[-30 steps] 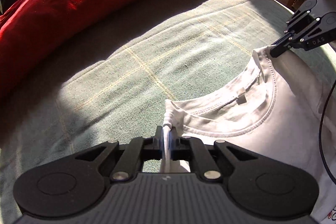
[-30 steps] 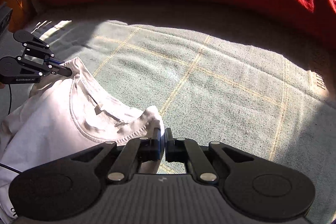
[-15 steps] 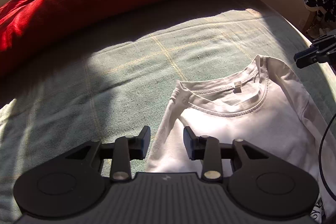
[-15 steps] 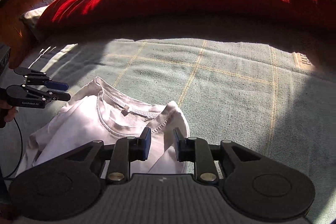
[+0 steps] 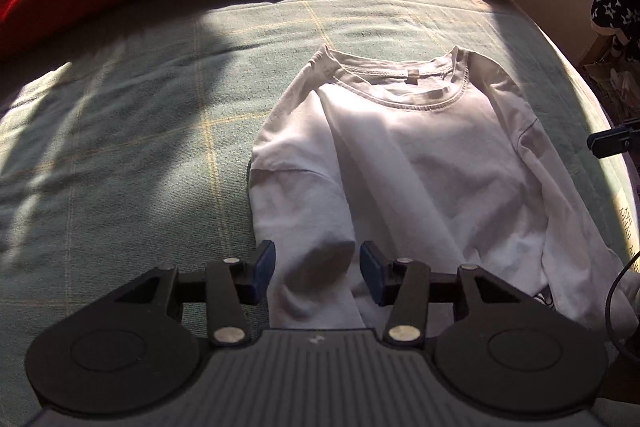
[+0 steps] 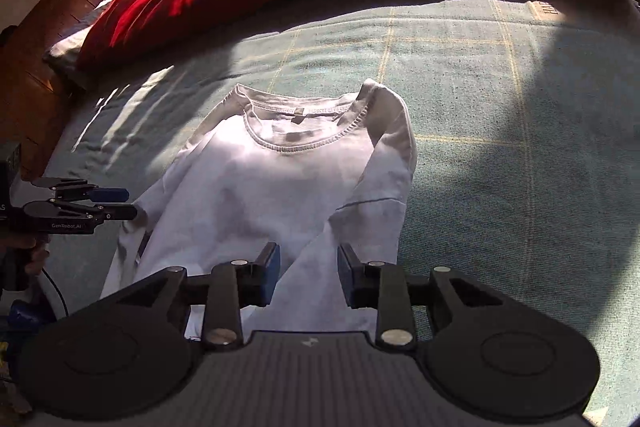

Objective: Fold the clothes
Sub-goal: 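Lay the T-shirt flat on the bed and open both grippers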

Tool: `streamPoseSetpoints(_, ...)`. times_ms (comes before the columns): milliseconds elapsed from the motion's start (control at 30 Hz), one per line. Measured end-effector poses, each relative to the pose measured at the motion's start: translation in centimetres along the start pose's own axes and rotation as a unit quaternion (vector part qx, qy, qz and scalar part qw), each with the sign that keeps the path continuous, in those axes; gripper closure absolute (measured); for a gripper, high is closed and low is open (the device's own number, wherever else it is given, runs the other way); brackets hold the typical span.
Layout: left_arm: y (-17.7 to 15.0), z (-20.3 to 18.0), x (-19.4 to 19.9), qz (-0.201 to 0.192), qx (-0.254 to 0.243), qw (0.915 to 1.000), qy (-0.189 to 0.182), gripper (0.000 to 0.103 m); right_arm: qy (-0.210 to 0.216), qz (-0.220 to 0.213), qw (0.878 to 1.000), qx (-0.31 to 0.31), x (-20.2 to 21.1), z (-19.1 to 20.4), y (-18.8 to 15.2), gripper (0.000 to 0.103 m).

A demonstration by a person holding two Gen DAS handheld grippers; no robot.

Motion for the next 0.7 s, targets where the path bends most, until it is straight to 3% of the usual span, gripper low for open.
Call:
streamPoseSetpoints(200, -1.9, -2.1, 1.0, 0.012, 0.0, 0.9999, -0.005, 0.044, -0.013, 0.019, 0.999, -0.046, 1.7, 0.8, -5.1, 0.056)
streamPoseSetpoints(400, -3.1, -4.6, 1.9, 0.012, 0.004, 0.9996, 0.024, 0.044, 0.035, 0.022, 0.997, -0.073, 1.0, 1.2, -8.4, 0.053)
streamPoseSetpoints(500, -3.9, -6.1, 2.3, -0.002, 0.003, 0.9992, 0.039, 0.037, 0.056, 0.022, 0.996, -0.073, 1.3, 1.2, -9.8, 0.051)
streamPoseSetpoints(700, -5.5, -7.2, 0.9, -0.012, 0.006, 0.9997, 0.022, 0.037, 0.074, 0.019, 0.994, -0.08, 1.5, 0.9, -12.3, 0.049)
Point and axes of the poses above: each gripper's, at about its wrist camera, not at the fingertips, and x roughly against the way its jaws point, z to its left, y to its top, the point moved 3 cm from there along -x, roughly the way its jaws point, and after that the axes turned 6 degrees about x, right-handed, at the moved point
